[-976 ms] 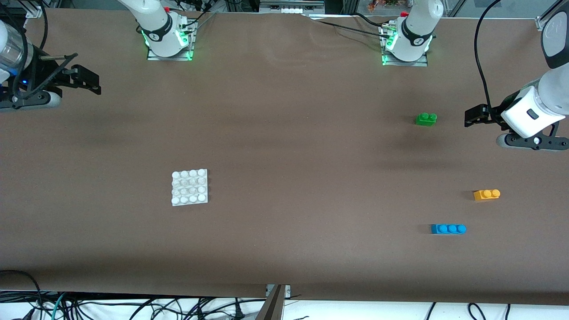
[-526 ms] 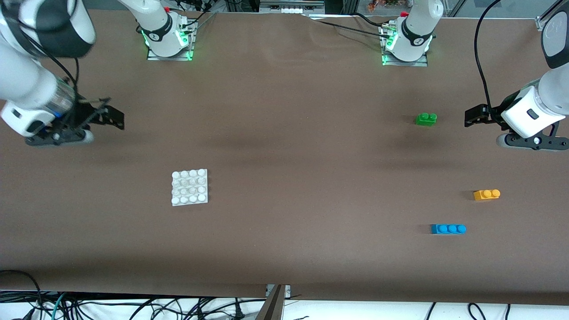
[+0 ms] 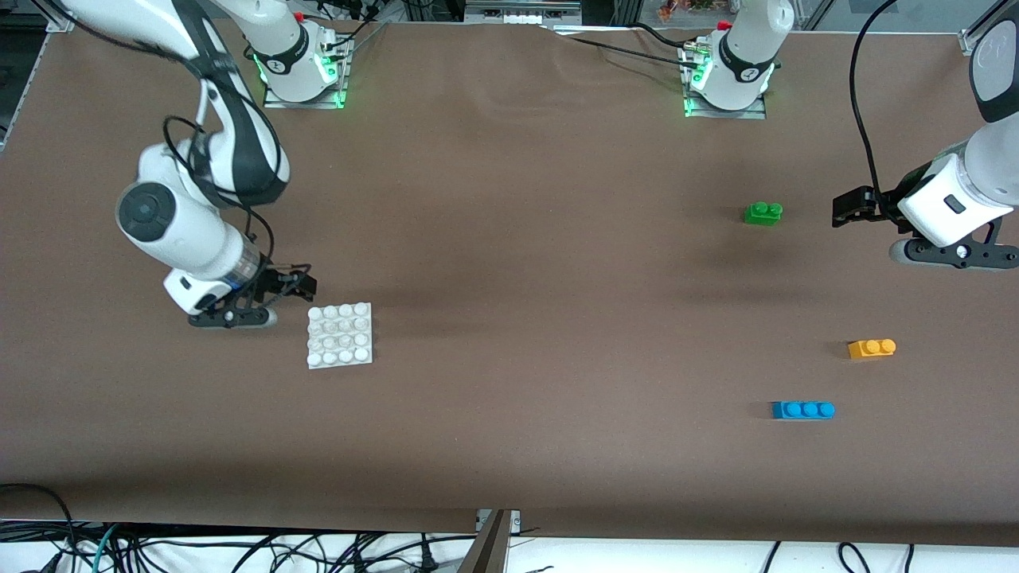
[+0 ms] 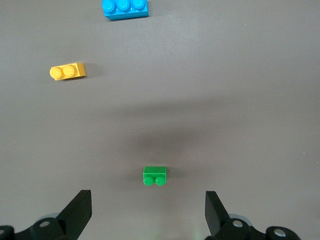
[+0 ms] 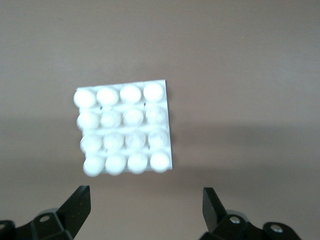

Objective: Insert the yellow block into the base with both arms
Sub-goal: 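Move the right gripper down onto the white base plate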

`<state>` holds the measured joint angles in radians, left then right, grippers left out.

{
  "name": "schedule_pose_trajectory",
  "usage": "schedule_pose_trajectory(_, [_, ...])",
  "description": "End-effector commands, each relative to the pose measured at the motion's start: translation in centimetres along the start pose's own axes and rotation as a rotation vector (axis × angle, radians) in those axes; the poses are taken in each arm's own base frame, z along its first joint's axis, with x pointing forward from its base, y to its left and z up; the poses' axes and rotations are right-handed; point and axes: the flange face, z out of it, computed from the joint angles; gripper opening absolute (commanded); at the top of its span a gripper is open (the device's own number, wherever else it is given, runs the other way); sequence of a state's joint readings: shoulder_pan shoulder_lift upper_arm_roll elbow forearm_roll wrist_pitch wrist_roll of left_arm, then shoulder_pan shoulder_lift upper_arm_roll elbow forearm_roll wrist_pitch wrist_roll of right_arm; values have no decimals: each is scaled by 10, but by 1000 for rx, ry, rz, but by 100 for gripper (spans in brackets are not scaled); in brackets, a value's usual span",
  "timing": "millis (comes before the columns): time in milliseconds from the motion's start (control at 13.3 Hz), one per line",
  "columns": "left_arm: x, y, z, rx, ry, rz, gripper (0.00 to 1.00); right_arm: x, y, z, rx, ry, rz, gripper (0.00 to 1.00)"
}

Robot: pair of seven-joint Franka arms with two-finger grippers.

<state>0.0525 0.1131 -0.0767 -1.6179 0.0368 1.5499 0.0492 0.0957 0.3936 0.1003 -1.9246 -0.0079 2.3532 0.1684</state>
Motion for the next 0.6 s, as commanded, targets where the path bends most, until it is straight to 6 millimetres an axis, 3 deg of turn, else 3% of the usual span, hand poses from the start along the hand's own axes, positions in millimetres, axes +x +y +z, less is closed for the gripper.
schedule_pose_trajectory(0, [0, -2, -5, -18, -4, 5, 100, 12, 4, 30, 8, 28, 18, 99])
schedule_pose_trajectory(225, [0, -2, -5, -19, -5, 5, 100, 23, 3, 58, 13, 15, 32, 99])
schedule_pose_trajectory(526, [0, -2, -5, -19, -5, 5, 100, 25, 3, 92, 12, 55, 13, 99])
